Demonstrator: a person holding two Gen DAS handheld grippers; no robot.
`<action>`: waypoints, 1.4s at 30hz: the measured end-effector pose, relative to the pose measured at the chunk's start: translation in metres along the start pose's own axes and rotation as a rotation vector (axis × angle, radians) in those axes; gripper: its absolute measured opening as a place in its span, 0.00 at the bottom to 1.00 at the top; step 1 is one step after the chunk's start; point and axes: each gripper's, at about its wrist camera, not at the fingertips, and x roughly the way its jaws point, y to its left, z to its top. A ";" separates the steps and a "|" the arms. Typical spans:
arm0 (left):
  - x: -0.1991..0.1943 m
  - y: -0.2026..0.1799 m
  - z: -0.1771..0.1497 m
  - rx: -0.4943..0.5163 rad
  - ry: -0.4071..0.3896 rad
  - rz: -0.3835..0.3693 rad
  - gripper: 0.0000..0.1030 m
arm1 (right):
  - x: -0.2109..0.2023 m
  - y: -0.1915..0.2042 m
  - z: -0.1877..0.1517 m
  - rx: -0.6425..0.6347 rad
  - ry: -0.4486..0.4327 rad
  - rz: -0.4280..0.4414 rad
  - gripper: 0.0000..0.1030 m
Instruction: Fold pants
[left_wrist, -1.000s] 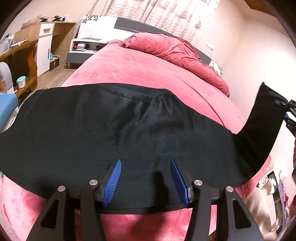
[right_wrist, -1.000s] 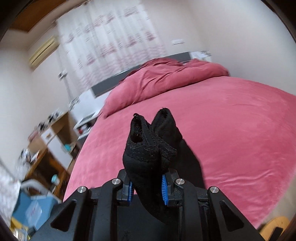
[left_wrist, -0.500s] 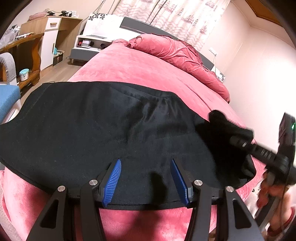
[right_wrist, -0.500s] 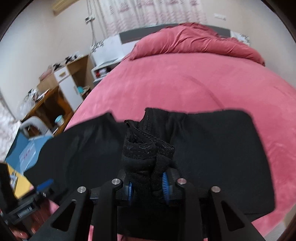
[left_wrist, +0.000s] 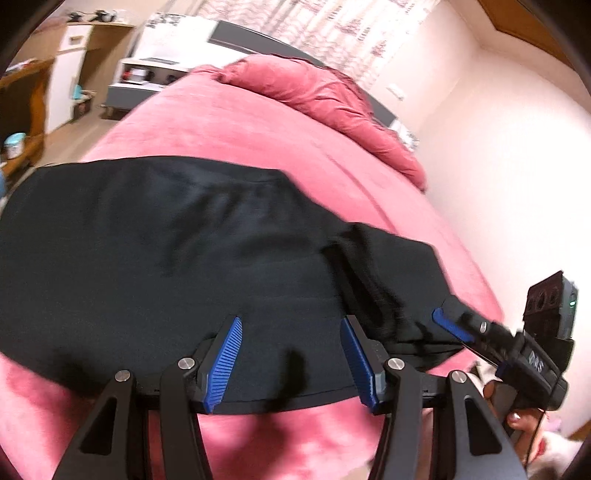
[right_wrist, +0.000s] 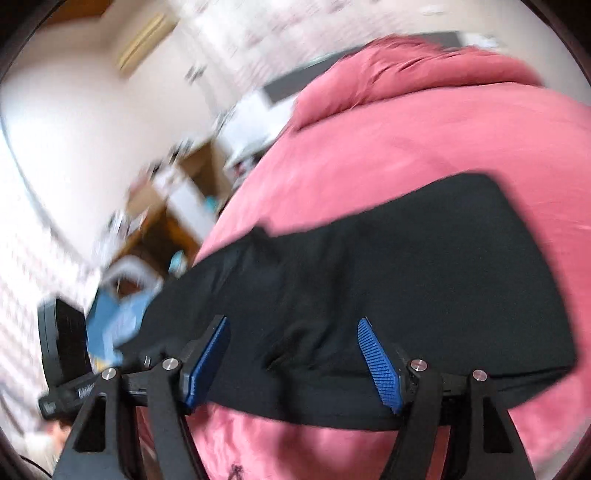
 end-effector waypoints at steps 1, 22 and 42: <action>0.003 -0.008 0.003 0.013 0.010 -0.023 0.55 | -0.010 -0.010 0.004 0.022 -0.039 -0.037 0.60; 0.092 -0.094 0.038 0.054 0.165 -0.036 0.19 | -0.009 -0.129 0.013 0.292 -0.003 -0.274 0.23; 0.053 -0.055 -0.005 0.006 0.119 0.008 0.38 | -0.024 -0.108 0.009 0.196 -0.084 -0.374 0.26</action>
